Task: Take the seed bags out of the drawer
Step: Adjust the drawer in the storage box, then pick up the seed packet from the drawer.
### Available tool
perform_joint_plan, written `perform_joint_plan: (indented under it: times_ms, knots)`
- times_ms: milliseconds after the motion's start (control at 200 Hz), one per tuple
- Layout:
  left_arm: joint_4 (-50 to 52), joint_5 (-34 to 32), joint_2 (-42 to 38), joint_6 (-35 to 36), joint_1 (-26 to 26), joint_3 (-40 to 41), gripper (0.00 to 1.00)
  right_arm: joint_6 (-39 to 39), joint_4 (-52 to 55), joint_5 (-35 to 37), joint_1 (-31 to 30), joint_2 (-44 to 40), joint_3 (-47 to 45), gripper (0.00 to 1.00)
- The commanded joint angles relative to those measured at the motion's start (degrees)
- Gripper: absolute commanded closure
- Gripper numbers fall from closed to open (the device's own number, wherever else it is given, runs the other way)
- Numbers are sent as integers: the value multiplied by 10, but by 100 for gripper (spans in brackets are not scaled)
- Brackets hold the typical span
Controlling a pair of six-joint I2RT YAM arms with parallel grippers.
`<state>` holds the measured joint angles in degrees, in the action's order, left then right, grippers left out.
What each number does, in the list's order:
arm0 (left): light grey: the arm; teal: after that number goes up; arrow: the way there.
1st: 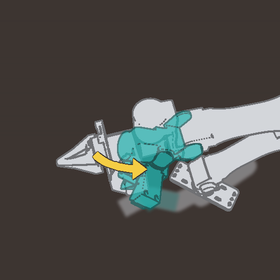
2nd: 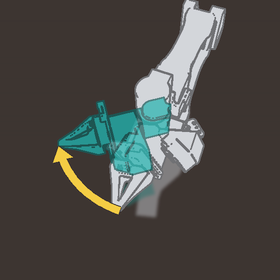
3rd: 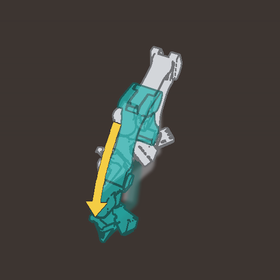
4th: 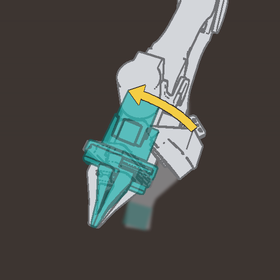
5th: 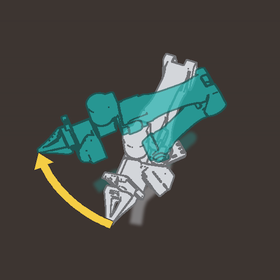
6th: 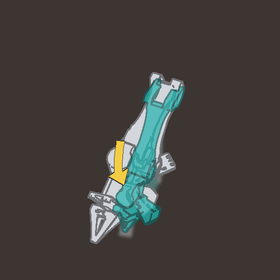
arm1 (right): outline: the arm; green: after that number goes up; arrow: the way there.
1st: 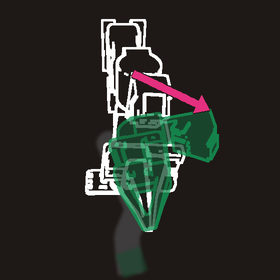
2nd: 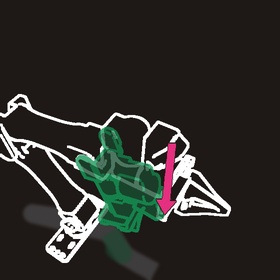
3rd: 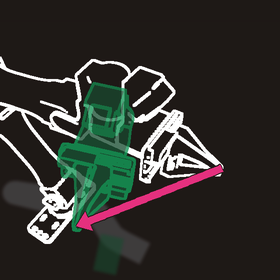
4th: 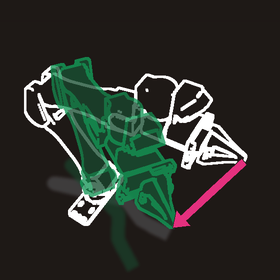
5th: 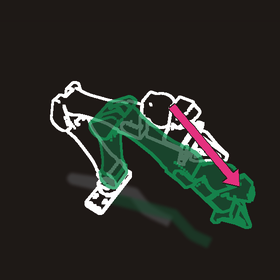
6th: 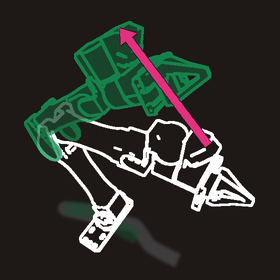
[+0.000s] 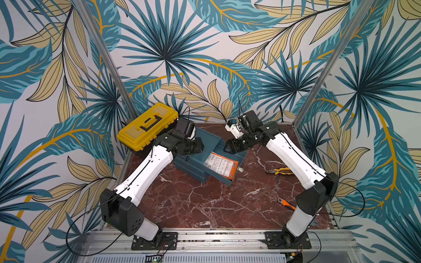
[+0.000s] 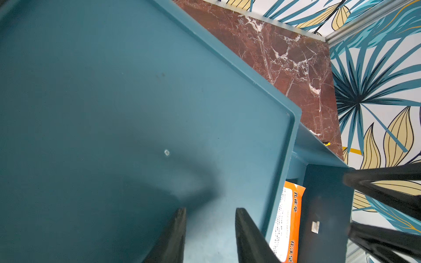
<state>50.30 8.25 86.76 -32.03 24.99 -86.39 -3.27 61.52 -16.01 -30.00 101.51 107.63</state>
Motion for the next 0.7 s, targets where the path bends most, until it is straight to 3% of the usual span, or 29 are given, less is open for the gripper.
perform_joint_plan:
  times_ms: [0, 351, 691]
  knots:
    - [84, 11, 35, -11, -5, 37, 60, 73, 59, -15, -1, 4, -2, 40]
    - [87, 20, 42, -8, -7, 38, 60, 106, 74, -34, -2, 54, 2, 40]
    - [92, 19, 40, -7, -8, 44, 60, 121, 74, -17, -5, 91, 31, 32]
